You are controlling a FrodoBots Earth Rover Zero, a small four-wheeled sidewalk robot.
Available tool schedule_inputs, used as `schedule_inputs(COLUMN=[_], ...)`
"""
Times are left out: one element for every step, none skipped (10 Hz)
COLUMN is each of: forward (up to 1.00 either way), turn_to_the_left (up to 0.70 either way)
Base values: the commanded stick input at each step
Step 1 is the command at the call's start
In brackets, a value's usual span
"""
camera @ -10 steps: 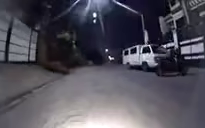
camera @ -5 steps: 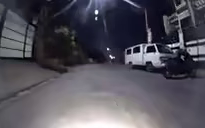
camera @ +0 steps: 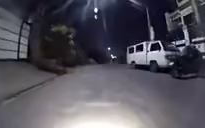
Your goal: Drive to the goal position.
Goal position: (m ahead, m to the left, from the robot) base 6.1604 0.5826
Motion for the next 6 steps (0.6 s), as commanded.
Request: schedule_inputs(forward=[0.98,0.98,0.98,0.98,0.98,0.98], turn_to_the_left=[0.05,0.05,0.05,0.05,-0.08,-0.38])
